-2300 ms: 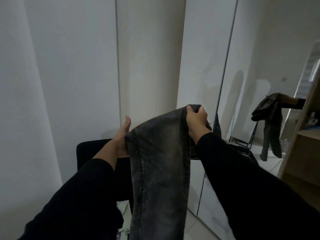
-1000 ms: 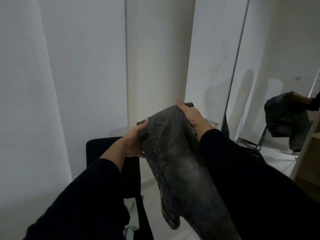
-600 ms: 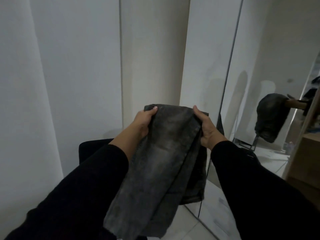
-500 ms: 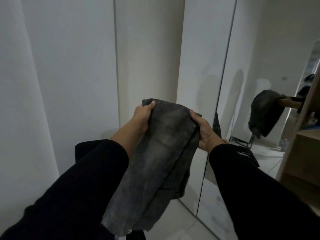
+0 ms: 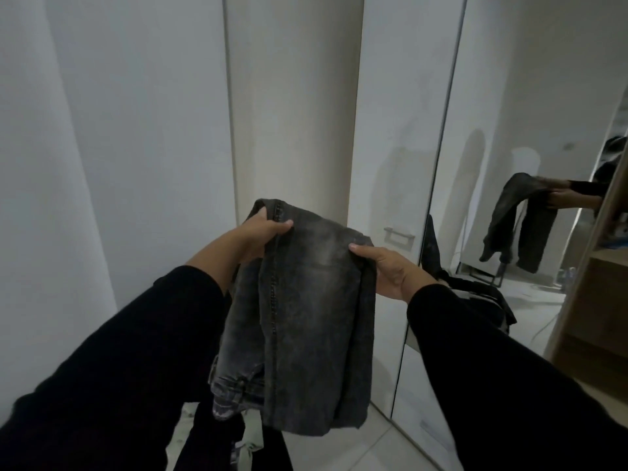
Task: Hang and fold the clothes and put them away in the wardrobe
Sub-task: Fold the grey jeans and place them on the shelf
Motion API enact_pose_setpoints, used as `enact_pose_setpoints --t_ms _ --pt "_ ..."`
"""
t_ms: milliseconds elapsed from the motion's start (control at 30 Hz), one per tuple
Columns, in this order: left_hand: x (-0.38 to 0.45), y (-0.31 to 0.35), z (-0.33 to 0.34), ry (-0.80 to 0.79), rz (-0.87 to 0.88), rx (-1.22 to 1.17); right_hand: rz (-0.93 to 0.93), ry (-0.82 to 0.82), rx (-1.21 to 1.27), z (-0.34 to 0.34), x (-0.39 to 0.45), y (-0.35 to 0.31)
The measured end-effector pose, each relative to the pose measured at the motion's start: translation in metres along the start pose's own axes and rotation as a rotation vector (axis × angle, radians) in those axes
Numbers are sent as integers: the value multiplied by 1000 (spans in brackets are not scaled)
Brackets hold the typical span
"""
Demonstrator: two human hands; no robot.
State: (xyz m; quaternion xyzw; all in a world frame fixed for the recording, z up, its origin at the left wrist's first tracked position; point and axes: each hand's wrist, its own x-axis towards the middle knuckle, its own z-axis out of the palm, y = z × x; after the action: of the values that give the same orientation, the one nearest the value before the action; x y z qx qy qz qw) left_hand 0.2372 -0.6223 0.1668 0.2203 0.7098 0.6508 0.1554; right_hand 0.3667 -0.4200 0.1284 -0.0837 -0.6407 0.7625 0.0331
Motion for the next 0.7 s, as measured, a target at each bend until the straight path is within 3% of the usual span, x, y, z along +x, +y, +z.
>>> enact_pose_setpoints --t_ms 100,200,367,467,567,700 --pt "-3 -5 -9 68 63 293 12 48 -32 5 5 1" --pt "0 -4 -9 214 20 366 0 97 -67 17 8 0" --pt "7 -18 6 282 -34 229 -107 410 -354 23 15 11" --pt "9 -18 16 327 -41 161 -142 518 -429 21 16 11" --pt "10 -15 19 326 -73 33 -42 540 -460 19 17 7" --pt "11 -16 24 315 -107 -36 108 455 -319 18 13 0"
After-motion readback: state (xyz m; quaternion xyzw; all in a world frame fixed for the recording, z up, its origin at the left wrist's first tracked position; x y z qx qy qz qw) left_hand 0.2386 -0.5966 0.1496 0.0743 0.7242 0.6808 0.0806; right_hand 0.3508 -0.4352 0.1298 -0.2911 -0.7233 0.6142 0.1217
